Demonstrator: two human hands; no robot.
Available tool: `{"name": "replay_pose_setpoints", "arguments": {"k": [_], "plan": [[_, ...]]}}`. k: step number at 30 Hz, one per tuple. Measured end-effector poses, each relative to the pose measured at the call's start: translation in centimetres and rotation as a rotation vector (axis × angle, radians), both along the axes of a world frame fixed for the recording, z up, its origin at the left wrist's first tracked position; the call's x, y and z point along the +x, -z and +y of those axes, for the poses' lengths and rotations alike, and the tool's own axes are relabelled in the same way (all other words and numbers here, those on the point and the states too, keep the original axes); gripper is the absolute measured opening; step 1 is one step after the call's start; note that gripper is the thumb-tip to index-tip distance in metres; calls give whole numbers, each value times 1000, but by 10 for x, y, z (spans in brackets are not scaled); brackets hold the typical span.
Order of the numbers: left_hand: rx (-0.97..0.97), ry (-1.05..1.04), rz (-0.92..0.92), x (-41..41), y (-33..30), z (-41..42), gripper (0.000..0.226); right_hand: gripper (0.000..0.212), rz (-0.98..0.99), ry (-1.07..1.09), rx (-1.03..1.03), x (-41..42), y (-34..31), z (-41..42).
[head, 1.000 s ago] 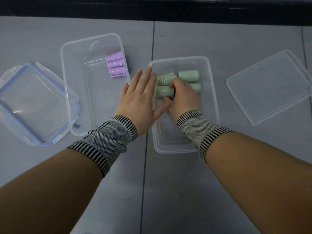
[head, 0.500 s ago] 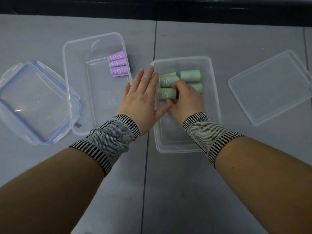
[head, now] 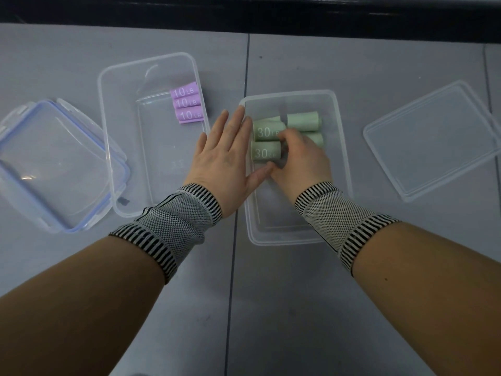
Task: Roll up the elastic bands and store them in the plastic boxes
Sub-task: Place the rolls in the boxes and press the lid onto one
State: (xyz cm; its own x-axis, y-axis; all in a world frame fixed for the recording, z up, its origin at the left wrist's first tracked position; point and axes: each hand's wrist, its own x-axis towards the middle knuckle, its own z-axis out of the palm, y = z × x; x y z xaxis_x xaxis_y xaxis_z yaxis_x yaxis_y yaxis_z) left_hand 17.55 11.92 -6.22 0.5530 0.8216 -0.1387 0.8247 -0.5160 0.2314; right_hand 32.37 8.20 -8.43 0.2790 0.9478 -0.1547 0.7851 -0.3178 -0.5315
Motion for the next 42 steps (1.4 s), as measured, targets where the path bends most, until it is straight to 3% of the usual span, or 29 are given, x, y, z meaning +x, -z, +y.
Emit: {"name": "replay_pose_setpoints", "arguments": {"k": [9,16,22,38,42], "plan": [[-47,8,149,8,-21,-6,87,40,24,-111,22,6,-42,-25],[-105,203,24,58,-72,-39,68,31,-7,61,30,59,-81,-71],[-170,275,36,108,-73,-71,60,24,-107,241,-112,116,-63,-107],[-170,203,182,149,-47,-88,61,19,-205,59,-420,158,-10,-99],[-181,191,160,154,-51,-90,62,14,-218,122,-343,160,-27,-108]]}}
